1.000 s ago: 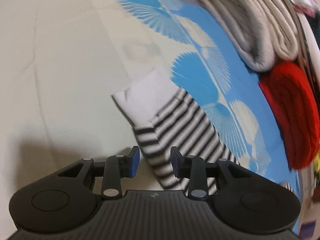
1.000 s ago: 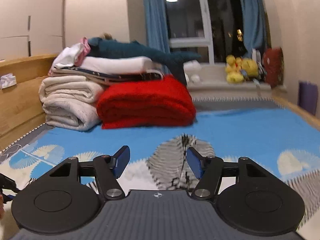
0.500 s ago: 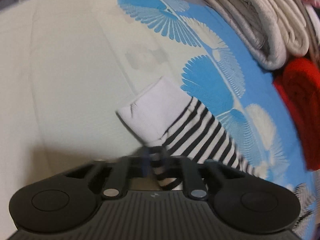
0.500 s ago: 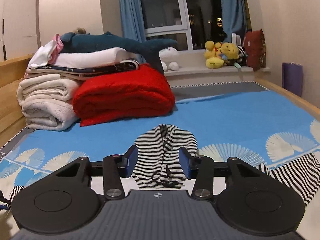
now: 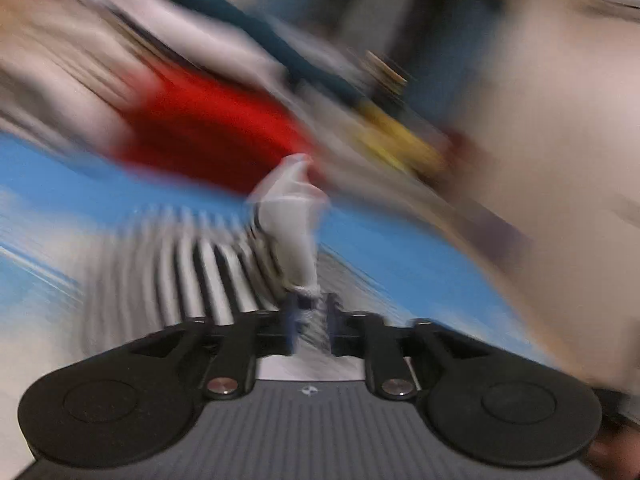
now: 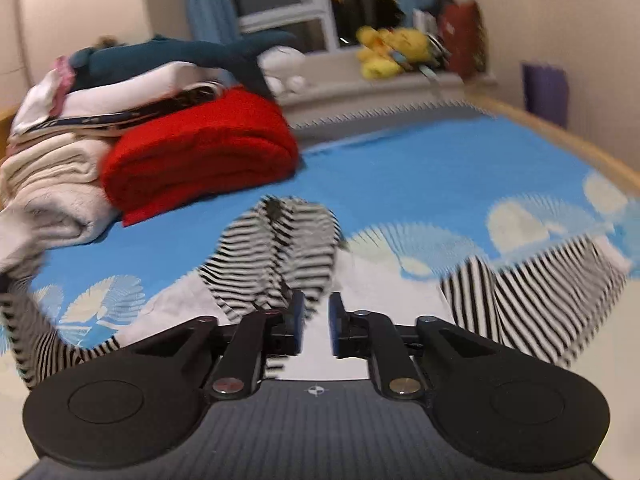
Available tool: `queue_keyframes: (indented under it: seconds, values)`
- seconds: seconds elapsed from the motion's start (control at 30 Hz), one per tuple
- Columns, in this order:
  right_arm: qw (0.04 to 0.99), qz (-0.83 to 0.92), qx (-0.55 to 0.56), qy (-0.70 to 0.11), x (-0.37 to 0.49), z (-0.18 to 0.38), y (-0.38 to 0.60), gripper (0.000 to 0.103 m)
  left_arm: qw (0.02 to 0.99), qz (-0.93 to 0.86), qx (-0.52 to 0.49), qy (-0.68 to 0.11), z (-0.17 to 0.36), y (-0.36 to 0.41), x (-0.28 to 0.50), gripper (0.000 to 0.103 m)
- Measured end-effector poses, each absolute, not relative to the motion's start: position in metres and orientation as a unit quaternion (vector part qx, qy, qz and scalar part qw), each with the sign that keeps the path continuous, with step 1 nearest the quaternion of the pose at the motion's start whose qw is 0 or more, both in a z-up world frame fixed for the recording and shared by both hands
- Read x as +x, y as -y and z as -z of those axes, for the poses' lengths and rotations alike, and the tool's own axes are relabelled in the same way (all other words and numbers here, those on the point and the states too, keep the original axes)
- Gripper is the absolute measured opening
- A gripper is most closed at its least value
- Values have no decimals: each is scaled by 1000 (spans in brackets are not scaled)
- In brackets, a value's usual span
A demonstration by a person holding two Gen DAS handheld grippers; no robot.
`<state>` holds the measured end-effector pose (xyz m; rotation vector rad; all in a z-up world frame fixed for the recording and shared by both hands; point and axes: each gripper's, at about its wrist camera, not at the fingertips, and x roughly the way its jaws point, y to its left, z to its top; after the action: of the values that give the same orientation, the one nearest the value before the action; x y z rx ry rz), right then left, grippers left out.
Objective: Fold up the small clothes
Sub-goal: 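Fold the held sleeve across the shirt body with the left tool, release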
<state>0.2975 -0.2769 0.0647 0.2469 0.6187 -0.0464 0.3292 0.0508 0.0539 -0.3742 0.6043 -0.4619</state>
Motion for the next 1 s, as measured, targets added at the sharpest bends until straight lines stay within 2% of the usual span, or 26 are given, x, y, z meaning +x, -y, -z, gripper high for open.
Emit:
queue_keyframes:
  seconds: [0.03, 0.1, 0.23, 0.37, 0.57, 0.6, 0.67, 0.7, 0.8, 0.93, 1.0]
  values:
    - [940, 29, 137, -312, 298, -60, 282, 37, 890, 270, -191, -313, -47, -38, 327, 25]
    - [927, 39, 180, -327, 297, -49, 295, 44, 884, 282, -185, -325, -40, -32, 325, 26]
    - [885, 69, 265, -377, 302, -19, 322, 45, 911, 144, -157, -353, -22, -64, 341, 26]
    - [815, 104, 375, -429, 311, 24, 344, 45, 902, 2, -125, -412, 4, -94, 361, 26]
    - [767, 165, 402, -472, 331, 76, 343, 44, 898, -11, -149, -415, 1, -109, 373, 26]
    - [767, 166, 400, -474, 335, 83, 343, 39, 899, -10, -145, -413, 0, -110, 375, 26]
    - [764, 181, 387, -485, 341, 91, 339, 22, 900, -8, -140, -413, 1, -112, 376, 26]
    - [770, 178, 377, -483, 343, 92, 337, 5, 899, -10, -138, -415, 1, -111, 377, 26]
    - [805, 137, 349, -460, 349, 78, 325, 3, 894, -10, -135, -427, 7, -113, 382, 26]
    - [897, 102, 267, -337, 336, 15, 314, 3, 889, 3, -124, -441, 17, -105, 384, 26]
    - [910, 117, 243, -316, 332, 8, 321, 3, 882, 23, -106, -458, 29, -97, 384, 26]
